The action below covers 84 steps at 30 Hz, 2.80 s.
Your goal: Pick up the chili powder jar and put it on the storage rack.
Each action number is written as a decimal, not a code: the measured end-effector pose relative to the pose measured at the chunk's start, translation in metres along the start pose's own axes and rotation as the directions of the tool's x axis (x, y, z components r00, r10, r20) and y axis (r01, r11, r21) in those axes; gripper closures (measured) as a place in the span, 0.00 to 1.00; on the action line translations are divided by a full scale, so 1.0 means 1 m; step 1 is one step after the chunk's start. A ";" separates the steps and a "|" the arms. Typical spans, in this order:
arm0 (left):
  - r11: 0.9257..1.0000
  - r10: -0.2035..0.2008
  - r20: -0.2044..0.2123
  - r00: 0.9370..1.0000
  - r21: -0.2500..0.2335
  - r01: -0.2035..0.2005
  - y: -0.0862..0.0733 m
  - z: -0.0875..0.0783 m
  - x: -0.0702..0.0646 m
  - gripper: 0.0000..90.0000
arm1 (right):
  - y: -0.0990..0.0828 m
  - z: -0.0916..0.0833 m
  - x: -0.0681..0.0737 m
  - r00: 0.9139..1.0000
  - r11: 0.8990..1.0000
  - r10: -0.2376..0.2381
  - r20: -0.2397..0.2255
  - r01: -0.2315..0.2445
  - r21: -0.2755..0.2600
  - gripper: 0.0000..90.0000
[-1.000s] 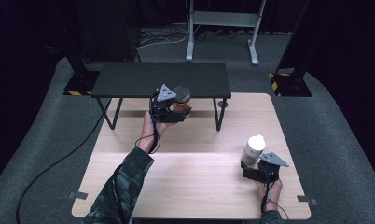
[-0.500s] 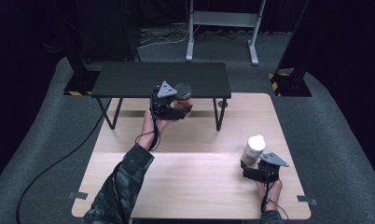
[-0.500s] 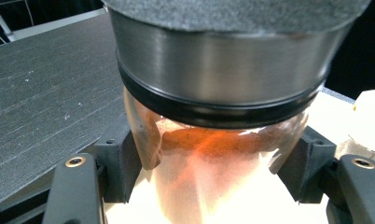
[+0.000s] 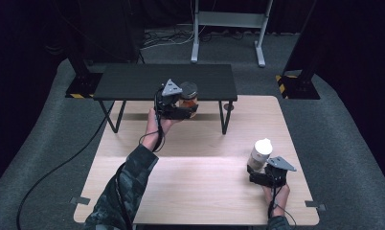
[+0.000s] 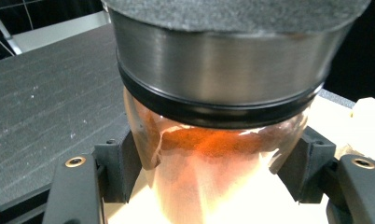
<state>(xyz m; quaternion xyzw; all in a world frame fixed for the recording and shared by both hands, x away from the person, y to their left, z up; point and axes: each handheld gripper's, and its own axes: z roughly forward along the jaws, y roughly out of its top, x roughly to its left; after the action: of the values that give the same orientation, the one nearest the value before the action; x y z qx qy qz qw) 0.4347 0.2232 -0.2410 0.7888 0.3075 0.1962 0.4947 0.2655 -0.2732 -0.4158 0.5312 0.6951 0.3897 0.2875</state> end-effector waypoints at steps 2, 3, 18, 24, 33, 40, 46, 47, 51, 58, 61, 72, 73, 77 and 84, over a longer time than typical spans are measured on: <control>1.000 0.004 0.000 1.000 -0.002 -0.004 0.002 0.000 -0.001 0.35 | 0.000 0.000 0.000 1.000 1.000 0.001 0.000 -0.001 0.000 0.01; 1.000 0.005 0.001 1.000 -0.004 -0.005 0.003 0.000 -0.001 0.35 | 0.000 0.000 0.000 1.000 1.000 0.001 0.000 -0.001 0.000 0.01; 1.000 0.021 -0.001 1.000 -0.011 -0.021 0.016 0.001 0.001 0.35 | 0.000 0.000 0.000 1.000 1.000 0.001 0.000 -0.001 0.002 0.01; 1.000 0.020 -0.003 1.000 -0.016 -0.020 0.020 0.002 0.003 0.35 | 0.000 0.000 0.000 1.000 1.000 0.002 0.001 -0.002 0.001 0.01; 1.000 0.020 -0.009 1.000 -0.017 -0.020 0.027 0.004 0.007 0.35 | 0.000 0.000 0.000 1.000 1.000 0.001 0.001 -0.001 0.002 0.01; 1.000 0.020 -0.012 1.000 -0.021 -0.020 0.033 0.005 0.010 0.35 | 0.000 0.000 0.000 1.000 1.000 0.002 0.001 -0.002 0.002 0.01; 1.000 0.018 -0.021 1.000 -0.017 -0.018 0.038 0.007 0.013 0.35 | 0.000 0.000 0.000 1.000 1.000 0.002 0.000 -0.002 0.002 0.01; 1.000 0.017 -0.022 1.000 -0.016 -0.018 0.038 0.008 0.014 0.35 | 0.000 0.000 0.000 1.000 1.000 0.002 0.000 -0.002 0.002 0.01; 1.000 0.014 -0.026 1.000 -0.010 -0.015 0.041 0.010 0.016 0.35 | 0.000 0.000 0.000 1.000 1.000 0.003 0.000 -0.003 0.002 0.01; 1.000 0.006 -0.033 0.999 0.000 -0.006 0.046 0.015 0.021 0.35 | 0.000 0.000 -0.001 1.000 1.000 0.003 -0.001 -0.003 0.002 0.01; 1.000 -0.001 -0.038 0.999 0.003 0.001 0.048 0.018 0.023 0.35 | 0.000 0.000 -0.001 1.000 1.000 0.003 -0.001 -0.003 0.002 0.01; 0.999 -0.017 -0.056 0.998 0.037 0.019 0.053 0.029 0.033 0.35 | 0.000 0.000 -0.001 1.000 1.000 0.002 -0.003 -0.002 0.002 0.01; 0.999 -0.022 -0.058 0.998 0.038 0.024 0.053 0.030 0.034 0.35 | 0.000 0.000 -0.001 1.000 1.000 0.002 -0.003 -0.002 0.002 0.01; 0.998 -0.027 -0.067 0.997 0.050 0.031 0.053 0.034 0.037 0.35 | 0.000 0.000 -0.001 1.000 1.000 0.003 -0.003 -0.003 0.002 0.01; 0.997 -0.041 -0.078 0.996 0.066 0.046 0.053 0.040 0.041 0.35 | 0.000 0.000 -0.001 1.000 1.000 0.003 -0.003 -0.003 0.001 0.01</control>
<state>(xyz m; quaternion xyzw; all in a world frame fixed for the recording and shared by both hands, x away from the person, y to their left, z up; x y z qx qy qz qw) 0.5049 0.2076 -0.2102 0.7901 0.3497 0.2048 0.4599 0.2660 -0.2743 -0.4156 0.5318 0.6952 0.3905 0.2854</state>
